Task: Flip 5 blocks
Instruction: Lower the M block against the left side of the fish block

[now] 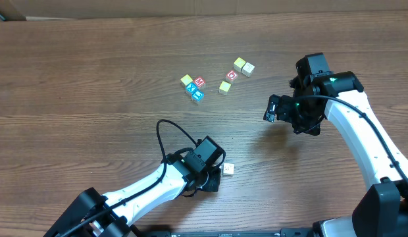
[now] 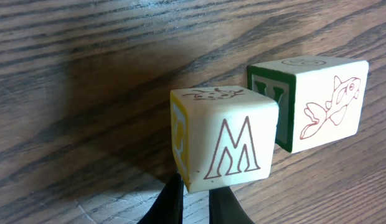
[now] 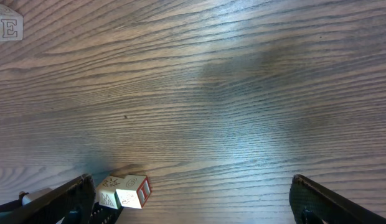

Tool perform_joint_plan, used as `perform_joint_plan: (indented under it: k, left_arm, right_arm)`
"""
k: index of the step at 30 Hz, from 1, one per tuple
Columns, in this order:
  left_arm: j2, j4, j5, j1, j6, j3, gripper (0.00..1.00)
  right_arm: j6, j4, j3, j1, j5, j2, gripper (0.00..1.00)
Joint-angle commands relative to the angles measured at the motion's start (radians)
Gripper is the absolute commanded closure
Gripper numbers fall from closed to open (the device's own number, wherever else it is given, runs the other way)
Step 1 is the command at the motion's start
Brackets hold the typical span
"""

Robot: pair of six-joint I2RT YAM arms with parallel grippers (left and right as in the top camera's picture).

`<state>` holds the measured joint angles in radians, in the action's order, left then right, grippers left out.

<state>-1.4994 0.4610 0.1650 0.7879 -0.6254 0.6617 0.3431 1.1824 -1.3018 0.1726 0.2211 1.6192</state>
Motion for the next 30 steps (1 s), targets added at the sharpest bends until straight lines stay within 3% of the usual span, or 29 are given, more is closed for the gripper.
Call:
perform_joint_plan:
  k: [1,30]
  left_arm:
    - [-0.010,-0.017,0.008,0.003,0.001,-0.005,0.91]
    - [-0.010,-0.070,0.012,-0.011,0.001,-0.003,0.87]
  right_arm:
    - [-0.003,-0.003,-0.013,0.000,0.006,-0.007,0.00]
    - [-0.003,-0.002,-0.013,0.000,0.006,-0.007,0.00]
